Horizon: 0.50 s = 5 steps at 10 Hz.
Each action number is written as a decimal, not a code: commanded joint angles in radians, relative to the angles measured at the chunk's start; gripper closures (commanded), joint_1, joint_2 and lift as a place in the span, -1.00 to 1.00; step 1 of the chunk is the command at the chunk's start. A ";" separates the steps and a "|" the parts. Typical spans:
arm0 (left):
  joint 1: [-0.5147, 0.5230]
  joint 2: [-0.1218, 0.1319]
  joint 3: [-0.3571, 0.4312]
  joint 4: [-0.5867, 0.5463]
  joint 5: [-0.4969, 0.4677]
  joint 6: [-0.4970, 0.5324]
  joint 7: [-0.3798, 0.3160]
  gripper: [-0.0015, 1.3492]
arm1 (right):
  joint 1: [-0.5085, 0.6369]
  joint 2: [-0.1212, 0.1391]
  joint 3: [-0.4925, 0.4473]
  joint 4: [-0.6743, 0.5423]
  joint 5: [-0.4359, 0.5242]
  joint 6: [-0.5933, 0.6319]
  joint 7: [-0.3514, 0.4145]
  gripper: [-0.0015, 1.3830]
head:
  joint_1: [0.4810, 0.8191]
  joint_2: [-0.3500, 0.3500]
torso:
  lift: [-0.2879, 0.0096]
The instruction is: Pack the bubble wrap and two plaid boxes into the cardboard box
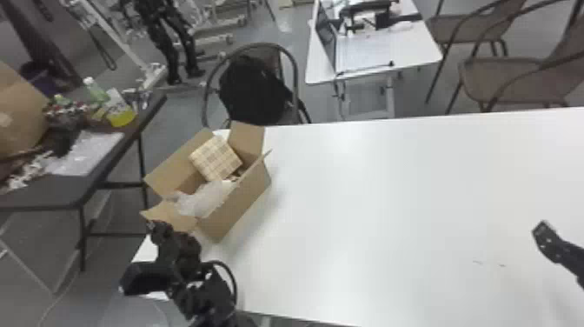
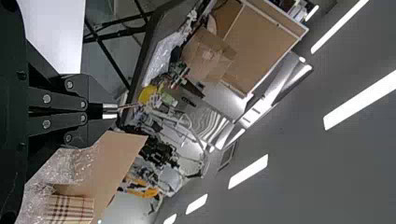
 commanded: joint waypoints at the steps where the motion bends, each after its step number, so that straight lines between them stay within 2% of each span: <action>1: -0.056 0.015 0.006 0.073 -0.005 -0.035 0.049 0.81 | -0.010 0.000 0.004 0.008 -0.004 0.005 0.006 -0.78 | 0.27 1.00 | 0.21; 2: -0.074 0.017 0.003 0.092 -0.030 -0.054 0.133 0.81 | -0.018 0.000 0.007 0.013 -0.004 0.008 0.009 -0.78 | 0.27 1.00 | 0.21; 3: -0.085 0.015 0.000 0.098 -0.027 -0.063 0.172 0.80 | -0.024 0.000 0.010 0.017 -0.002 0.008 0.012 -0.78 | 0.27 1.00 | 0.21; 4: -0.090 0.017 -0.005 0.098 -0.027 -0.071 0.172 0.31 | -0.026 0.000 0.010 0.019 0.001 0.008 0.013 -0.78 | 0.27 1.00 | 0.21; 5: -0.077 0.029 -0.035 0.095 -0.033 -0.097 0.164 -0.56 | -0.021 -0.002 0.010 0.020 0.001 0.008 0.013 -0.78 | 0.27 1.00 | 0.21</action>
